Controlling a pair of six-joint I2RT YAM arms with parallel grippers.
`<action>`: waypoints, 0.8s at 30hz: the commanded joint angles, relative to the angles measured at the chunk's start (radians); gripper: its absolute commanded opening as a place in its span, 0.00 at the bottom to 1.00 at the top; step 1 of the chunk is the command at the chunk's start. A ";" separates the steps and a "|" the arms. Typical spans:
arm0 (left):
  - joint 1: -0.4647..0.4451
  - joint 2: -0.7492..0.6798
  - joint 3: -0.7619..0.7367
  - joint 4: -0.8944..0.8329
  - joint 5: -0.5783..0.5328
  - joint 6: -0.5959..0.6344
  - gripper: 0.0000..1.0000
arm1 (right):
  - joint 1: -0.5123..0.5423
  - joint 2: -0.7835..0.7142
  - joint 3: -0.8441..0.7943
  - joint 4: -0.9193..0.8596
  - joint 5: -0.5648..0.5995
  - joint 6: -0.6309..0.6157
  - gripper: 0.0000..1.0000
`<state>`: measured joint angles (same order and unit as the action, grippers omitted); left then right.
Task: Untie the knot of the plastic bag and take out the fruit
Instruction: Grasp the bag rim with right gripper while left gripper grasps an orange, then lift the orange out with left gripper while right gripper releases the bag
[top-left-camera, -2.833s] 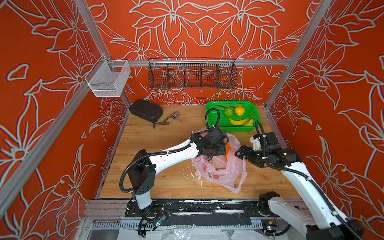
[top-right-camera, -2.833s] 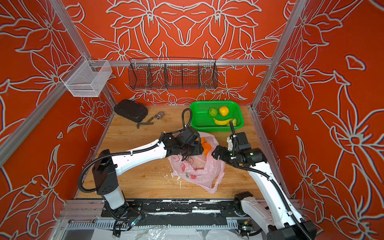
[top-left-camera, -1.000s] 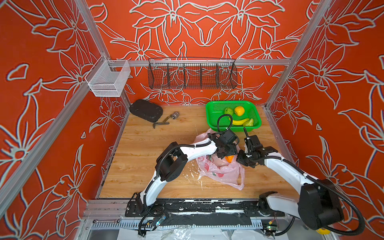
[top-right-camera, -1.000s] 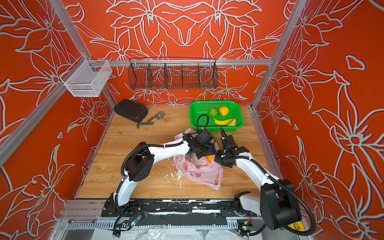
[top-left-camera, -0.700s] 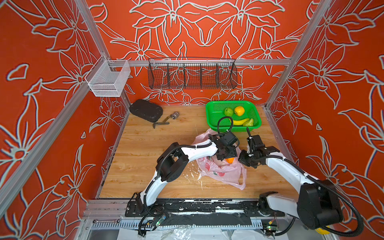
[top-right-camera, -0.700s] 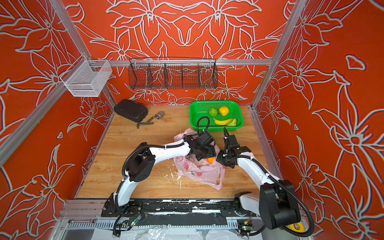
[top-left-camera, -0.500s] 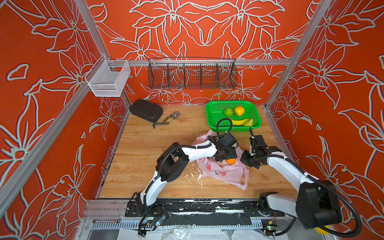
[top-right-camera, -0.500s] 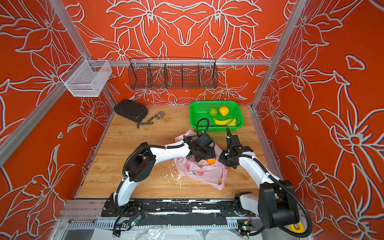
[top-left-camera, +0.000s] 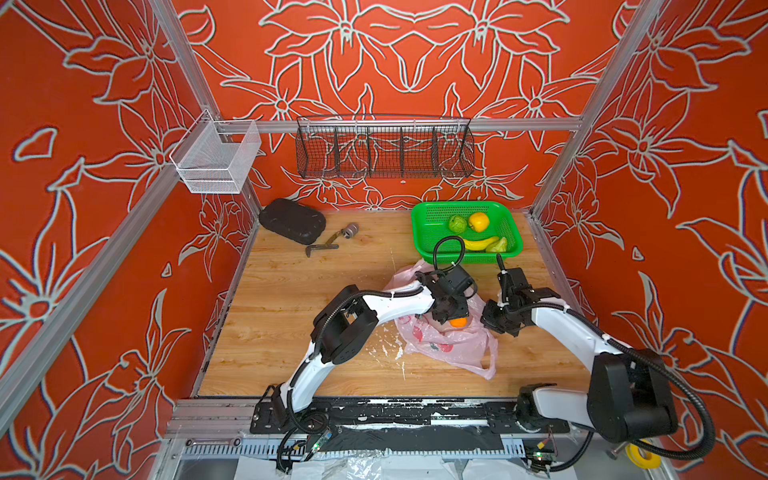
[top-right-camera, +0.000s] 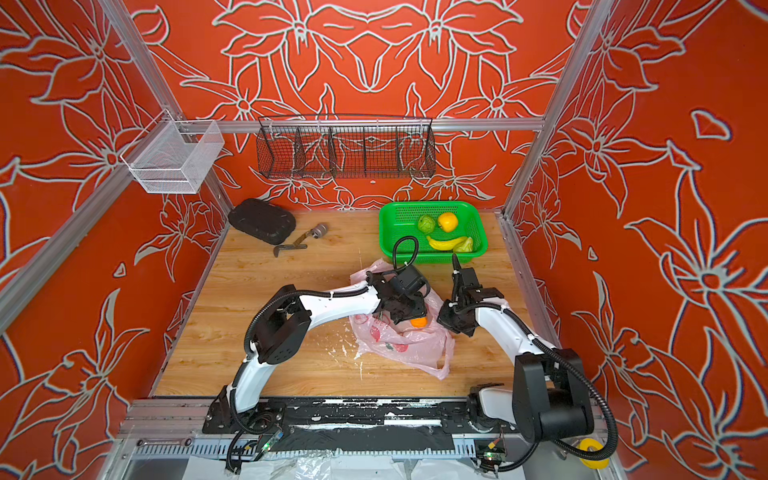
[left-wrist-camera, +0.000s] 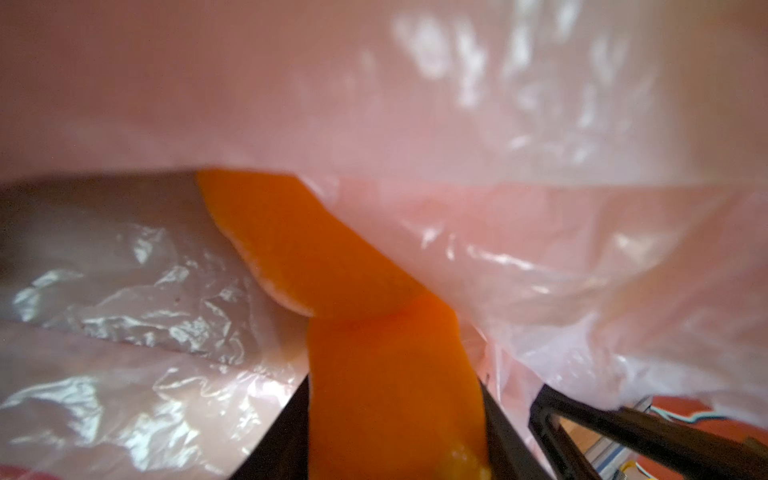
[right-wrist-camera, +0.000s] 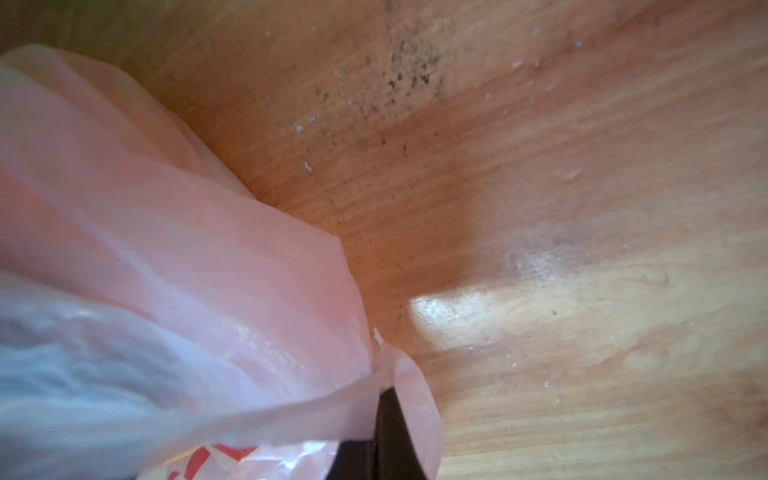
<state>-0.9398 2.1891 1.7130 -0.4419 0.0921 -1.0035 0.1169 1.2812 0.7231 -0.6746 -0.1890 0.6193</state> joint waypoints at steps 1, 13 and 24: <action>0.004 -0.066 0.000 -0.034 -0.008 0.008 0.50 | -0.008 0.007 0.024 -0.035 0.002 -0.001 0.00; 0.006 -0.242 -0.030 -0.041 0.032 0.045 0.50 | -0.019 -0.154 0.144 -0.137 -0.035 0.020 0.48; 0.077 -0.426 0.054 0.034 0.084 0.021 0.46 | -0.046 -0.443 0.301 0.016 -0.085 -0.046 0.84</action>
<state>-0.9051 1.8027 1.7145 -0.4431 0.1436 -0.9649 0.0780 0.8829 1.0229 -0.7525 -0.2451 0.6189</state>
